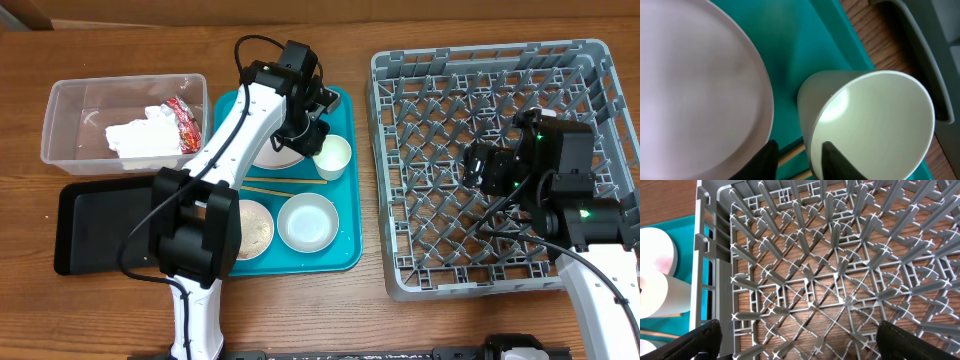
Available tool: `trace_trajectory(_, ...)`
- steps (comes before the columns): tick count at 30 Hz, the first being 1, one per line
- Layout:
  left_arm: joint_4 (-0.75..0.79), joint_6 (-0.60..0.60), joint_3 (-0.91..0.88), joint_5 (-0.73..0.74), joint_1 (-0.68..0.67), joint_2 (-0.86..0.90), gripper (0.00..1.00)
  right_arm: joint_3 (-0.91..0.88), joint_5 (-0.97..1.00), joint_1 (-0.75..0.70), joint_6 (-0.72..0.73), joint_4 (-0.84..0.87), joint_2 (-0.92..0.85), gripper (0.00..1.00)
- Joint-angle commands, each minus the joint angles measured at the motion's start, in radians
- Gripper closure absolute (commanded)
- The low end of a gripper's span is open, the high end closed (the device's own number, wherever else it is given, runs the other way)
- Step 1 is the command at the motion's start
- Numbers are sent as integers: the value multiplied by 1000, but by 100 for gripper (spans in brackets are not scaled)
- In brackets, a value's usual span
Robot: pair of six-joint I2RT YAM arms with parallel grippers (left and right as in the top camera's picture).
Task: Sort waste into correct bins and load items into the dishwasher
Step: 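Grasp the white paper cup with the left gripper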
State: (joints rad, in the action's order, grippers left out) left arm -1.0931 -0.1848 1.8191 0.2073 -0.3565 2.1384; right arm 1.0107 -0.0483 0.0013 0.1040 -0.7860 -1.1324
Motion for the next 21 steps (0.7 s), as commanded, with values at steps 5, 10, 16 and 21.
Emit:
trace_trajectory(5, 13, 96, -10, -2, -4, -12, 72, 24, -6, -3, 0, 2, 4, 0)
trace_trajectory(10, 20, 116, -11, -1, -4, -12, 72, 24, -6, -3, 0, 2, 4, 0)
trace_trajectory(16, 26, 167, -11, -1, -4, -5, 75, 24, -6, -3, 0, 2, 4, 0)
trace_trajectory(21, 26, 167, -12, 0, -4, 7, 75, 24, -6, -3, 0, 2, 4, 0)
